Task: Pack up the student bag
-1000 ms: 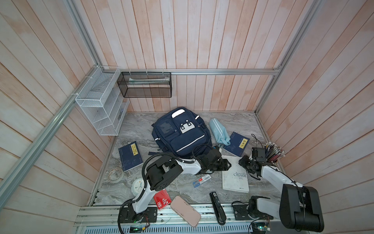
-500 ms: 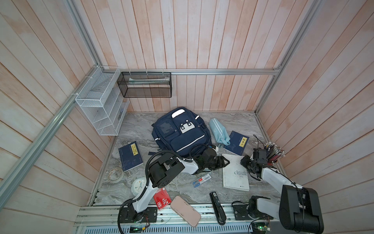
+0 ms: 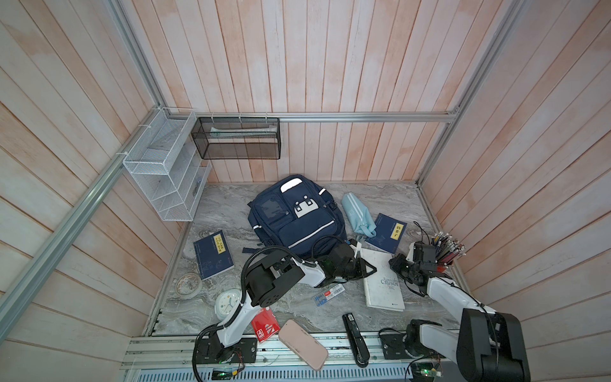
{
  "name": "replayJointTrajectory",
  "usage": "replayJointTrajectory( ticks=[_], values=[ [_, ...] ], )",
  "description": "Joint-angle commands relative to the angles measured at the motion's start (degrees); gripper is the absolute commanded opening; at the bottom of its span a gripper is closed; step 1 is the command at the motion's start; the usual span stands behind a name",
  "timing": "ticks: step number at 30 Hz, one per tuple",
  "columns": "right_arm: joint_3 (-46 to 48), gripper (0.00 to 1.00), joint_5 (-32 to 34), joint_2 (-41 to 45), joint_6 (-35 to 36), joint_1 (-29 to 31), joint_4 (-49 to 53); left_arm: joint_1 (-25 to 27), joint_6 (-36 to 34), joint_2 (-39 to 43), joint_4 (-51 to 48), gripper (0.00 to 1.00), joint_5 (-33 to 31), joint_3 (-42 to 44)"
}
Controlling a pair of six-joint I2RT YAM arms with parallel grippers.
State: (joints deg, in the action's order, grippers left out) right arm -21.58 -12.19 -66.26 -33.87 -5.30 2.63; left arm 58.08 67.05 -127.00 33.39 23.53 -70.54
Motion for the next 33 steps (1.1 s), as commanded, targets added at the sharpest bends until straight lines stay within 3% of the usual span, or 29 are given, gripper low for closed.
replayJointTrajectory(
  ticks=[1, 2, 6, 9, 15, 20, 23, 26, 29, 31, 33],
  values=[
    [2.6, 0.03, -7.2, -0.9, -0.2, 2.1, 10.5, 1.7, -6.2, 2.7, 3.8, 0.0, 2.4, -3.3],
    [2.6, 0.05, -7.8, -0.1, -0.1, 2.1, 10.1, 1.5, -6.8, 3.3, 2.7, 0.0, 2.4, -3.6],
    [0.8, 0.44, -9.4, 4.2, 2.9, 2.1, 9.6, 0.0, -7.7, 7.3, 2.1, 0.0, 3.6, -2.7],
    [-1.5, 0.59, -11.8, 8.1, 4.9, 1.8, 9.3, -1.9, -9.0, 13.1, 1.8, 0.0, 3.9, -0.3],
    [-2.8, 0.82, -18.0, 14.4, 4.7, 1.7, 3.3, -6.5, -8.9, 23.2, 5.0, 0.0, 7.2, 6.2],
    [-2.5, 0.84, -33.1, 16.4, 4.2, 1.8, -6.0, -8.2, -8.4, 26.7, 8.9, 0.0, 10.7, 9.3],
    [-1.5, 0.82, -39.7, 16.8, 1.3, 1.9, -12.3, -8.3, -6.9, 26.5, 13.4, 0.0, 13.1, 9.7],
    [-1.6, 0.72, -42.6, 17.5, 0.7, 2.1, -14.2, -8.5, -6.8, 26.2, 14.8, 0.0, 13.7, 9.8],
    [-1.5, 0.44, -44.9, 18.3, 0.6, 2.1, -14.7, -8.9, -7.7, 25.7, 12.9, 0.0, 13.9, 9.2],
    [-1.2, 0.17, -45.1, 18.7, 0.6, 2.2, -14.8, -9.7, -7.1, 25.0, 13.0, 0.0, 14.3, 9.4],
    [-1.0, 0.0, -45.5, 19.0, 0.8, 2.2, -15.0, -10.4, -7.1, 24.5, 12.3, 0.09, 14.1, 9.8]
  ],
)
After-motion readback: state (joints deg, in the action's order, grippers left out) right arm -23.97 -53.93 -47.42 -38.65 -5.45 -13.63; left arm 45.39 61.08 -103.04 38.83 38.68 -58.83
